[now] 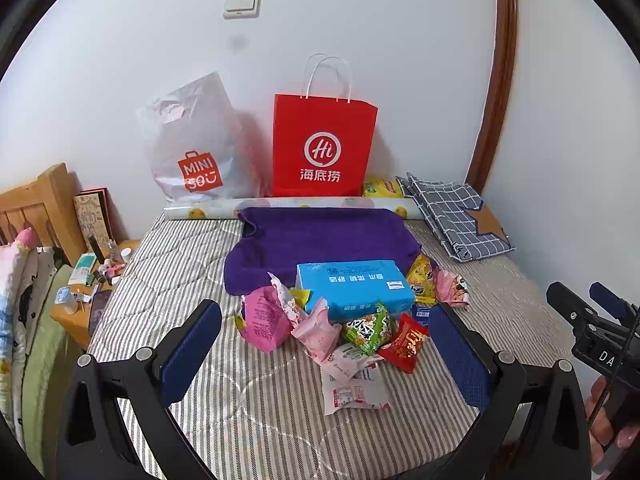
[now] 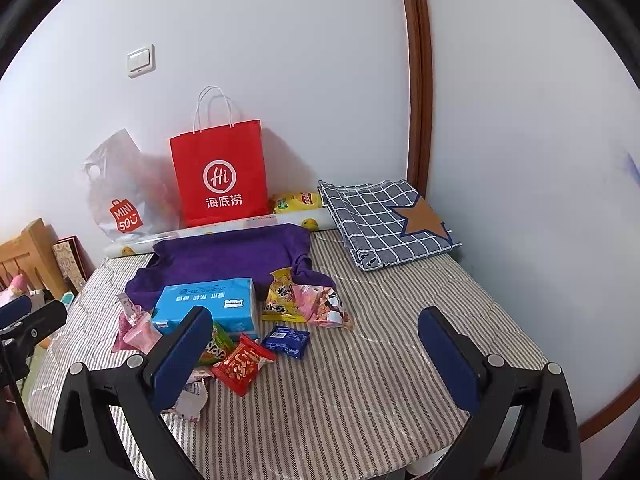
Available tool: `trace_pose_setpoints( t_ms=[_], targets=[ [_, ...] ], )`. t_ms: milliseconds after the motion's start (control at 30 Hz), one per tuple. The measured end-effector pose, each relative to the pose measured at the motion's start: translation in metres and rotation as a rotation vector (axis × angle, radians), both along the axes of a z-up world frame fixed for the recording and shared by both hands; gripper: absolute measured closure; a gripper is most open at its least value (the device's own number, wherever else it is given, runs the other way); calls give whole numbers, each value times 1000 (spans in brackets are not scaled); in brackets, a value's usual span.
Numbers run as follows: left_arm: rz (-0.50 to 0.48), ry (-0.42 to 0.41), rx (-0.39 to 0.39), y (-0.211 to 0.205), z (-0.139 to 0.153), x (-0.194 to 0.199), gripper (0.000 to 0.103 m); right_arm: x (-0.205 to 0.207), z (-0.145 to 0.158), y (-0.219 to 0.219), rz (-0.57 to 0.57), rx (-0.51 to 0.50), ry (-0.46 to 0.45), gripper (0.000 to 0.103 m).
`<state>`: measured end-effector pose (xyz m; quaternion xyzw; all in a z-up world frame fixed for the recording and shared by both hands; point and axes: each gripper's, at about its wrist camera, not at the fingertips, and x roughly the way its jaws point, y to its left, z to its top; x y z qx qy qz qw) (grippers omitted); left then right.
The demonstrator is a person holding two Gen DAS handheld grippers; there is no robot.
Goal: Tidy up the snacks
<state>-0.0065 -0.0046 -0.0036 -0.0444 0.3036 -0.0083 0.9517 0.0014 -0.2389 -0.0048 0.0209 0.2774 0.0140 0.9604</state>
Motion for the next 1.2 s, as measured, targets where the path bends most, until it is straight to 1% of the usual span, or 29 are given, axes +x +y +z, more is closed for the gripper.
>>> trace_pose_setpoints(
  t_ms=[1200],
  targets=[
    [-2, -20, -5, 0, 7, -6, 1, -6, 3, 5, 15, 1, -21, 0]
  ],
)
